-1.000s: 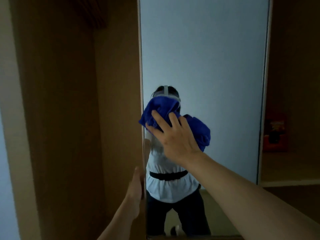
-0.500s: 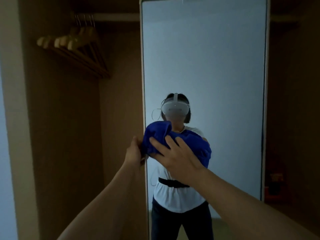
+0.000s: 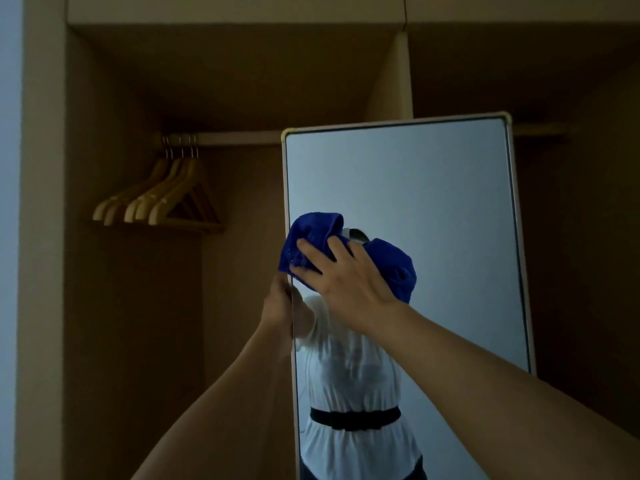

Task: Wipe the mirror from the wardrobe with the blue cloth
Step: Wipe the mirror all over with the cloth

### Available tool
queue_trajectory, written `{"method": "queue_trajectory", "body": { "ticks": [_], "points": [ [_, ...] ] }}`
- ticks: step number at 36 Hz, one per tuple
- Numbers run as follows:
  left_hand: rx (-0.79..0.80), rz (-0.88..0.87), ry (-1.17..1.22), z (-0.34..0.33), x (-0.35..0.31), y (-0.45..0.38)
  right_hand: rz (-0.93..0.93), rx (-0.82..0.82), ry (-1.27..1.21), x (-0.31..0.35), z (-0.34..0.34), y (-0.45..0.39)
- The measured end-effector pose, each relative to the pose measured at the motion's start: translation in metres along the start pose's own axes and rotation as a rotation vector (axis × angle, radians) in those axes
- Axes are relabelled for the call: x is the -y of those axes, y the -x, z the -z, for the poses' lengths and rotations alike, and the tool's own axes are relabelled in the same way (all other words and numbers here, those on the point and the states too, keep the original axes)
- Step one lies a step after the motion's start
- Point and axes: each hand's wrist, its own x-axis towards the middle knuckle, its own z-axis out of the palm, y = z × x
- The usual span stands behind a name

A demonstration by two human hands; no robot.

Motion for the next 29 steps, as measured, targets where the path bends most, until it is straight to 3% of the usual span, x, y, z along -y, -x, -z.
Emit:
{"method": "queue_trajectory", "body": {
  "ticks": [12, 16, 23, 29],
  "points": [
    [0.059, -0.04, 0.009, -0.005, -0.022, -0.018, -0.168, -0.065, -0.039, -0.034, 0.018, -0.068],
    [-0.024, -0.043, 0.019, -0.014, -0.026, -0.025, -0.218, -0.08, -0.012, -0.038, 0.021, -0.087],
    [-0.198, -0.208, -0.109, -0.022, -0.014, -0.031, -0.265, -0.119, 0.033, -0.046, 0.028, -0.124],
    [-0.252, -0.258, -0.141, -0.023, -0.01, -0.031, -0.285, -0.155, -0.009, -0.061, 0.032, -0.137]
  ]
}}
